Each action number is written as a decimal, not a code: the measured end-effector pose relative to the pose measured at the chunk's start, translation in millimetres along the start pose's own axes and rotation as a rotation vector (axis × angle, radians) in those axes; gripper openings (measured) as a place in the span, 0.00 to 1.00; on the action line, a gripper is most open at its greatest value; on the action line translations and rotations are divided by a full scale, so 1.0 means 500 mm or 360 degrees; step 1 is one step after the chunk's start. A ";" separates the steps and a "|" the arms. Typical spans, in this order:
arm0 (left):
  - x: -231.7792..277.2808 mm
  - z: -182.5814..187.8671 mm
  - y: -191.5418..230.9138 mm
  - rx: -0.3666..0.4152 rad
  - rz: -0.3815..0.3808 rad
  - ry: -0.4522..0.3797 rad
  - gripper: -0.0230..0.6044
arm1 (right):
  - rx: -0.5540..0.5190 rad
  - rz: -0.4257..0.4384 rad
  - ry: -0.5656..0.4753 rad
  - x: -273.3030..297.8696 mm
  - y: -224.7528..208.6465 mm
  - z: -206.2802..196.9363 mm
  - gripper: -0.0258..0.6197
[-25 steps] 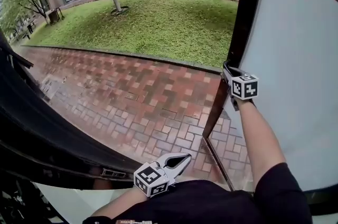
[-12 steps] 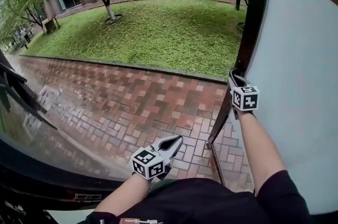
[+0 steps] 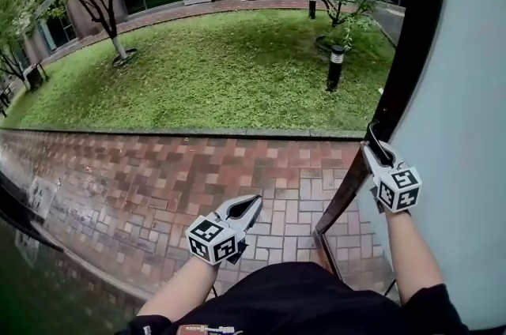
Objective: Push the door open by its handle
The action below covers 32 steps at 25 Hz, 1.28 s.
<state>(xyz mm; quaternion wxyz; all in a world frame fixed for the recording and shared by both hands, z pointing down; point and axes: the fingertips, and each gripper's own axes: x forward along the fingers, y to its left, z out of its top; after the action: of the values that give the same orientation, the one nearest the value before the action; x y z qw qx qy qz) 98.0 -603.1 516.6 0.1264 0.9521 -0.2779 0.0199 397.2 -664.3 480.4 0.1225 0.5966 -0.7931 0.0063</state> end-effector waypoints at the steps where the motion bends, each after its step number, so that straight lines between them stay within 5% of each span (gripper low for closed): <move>1: 0.014 0.012 0.020 0.0031 -0.0025 0.0007 0.04 | 0.0037 0.0060 0.0107 0.003 0.012 -0.070 0.17; 4: 0.062 0.035 0.051 0.0061 -0.0140 0.0040 0.04 | 0.0165 0.0211 0.0356 -0.028 0.067 -0.287 0.17; 6: 0.096 0.039 0.079 0.0051 -0.0154 0.0045 0.04 | 0.0259 0.0245 0.0319 -0.049 0.093 -0.327 0.17; 10: 0.156 0.054 0.129 -0.0110 -0.0110 -0.0002 0.04 | 0.0348 0.0415 0.0137 -0.012 0.118 -0.255 0.17; 17: 0.183 0.040 0.134 -0.0083 0.0066 0.0009 0.04 | -0.0127 0.0759 0.0061 0.082 0.143 -0.168 0.17; 21: 0.199 0.020 0.138 -0.0152 0.0109 -0.0001 0.04 | -0.0051 0.0915 0.0081 0.121 0.166 -0.199 0.17; 32: 0.160 0.043 0.258 -0.0042 0.0060 0.0010 0.04 | 0.0183 0.0676 0.0002 0.204 0.145 -0.136 0.17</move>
<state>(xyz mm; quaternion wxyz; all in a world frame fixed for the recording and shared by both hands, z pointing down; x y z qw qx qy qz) 96.0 -755.5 534.1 0.1393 0.9448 -0.2956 0.0217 314.8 -729.1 576.8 0.0847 0.4222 -0.8992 0.0777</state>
